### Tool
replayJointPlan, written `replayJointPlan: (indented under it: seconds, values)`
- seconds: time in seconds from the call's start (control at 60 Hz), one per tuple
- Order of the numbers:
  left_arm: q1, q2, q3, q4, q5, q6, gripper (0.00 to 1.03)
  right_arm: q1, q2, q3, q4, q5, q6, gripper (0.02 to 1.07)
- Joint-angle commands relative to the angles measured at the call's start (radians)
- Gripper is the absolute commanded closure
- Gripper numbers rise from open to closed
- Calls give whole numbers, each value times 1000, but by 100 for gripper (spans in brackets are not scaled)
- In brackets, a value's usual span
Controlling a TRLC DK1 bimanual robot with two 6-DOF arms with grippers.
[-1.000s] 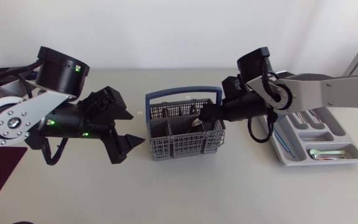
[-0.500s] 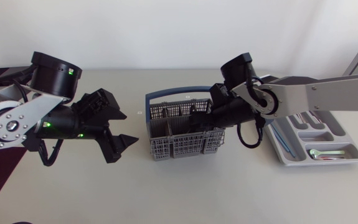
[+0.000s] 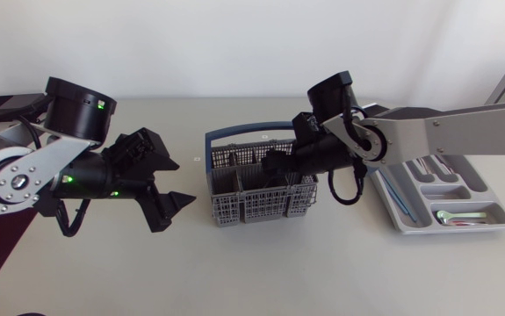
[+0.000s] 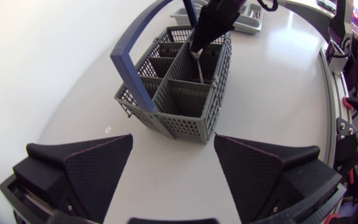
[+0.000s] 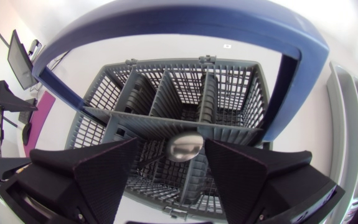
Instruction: Sort the cutlery from the basket into the organizer compartments.
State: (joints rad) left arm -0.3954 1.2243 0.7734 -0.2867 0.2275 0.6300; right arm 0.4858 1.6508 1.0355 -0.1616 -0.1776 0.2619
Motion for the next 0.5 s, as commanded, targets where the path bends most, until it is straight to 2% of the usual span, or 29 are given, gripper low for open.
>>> replayJointPlan:
  seconds: [0.0, 0.483]
  values:
    - [3, -2, -29, 7, 6, 27, 13, 13, 18, 23, 8, 7, 27, 29]
    - [9, -3, -43, 14, 6, 37, 13, 36, 4, 18, 8, -14, 31, 29]
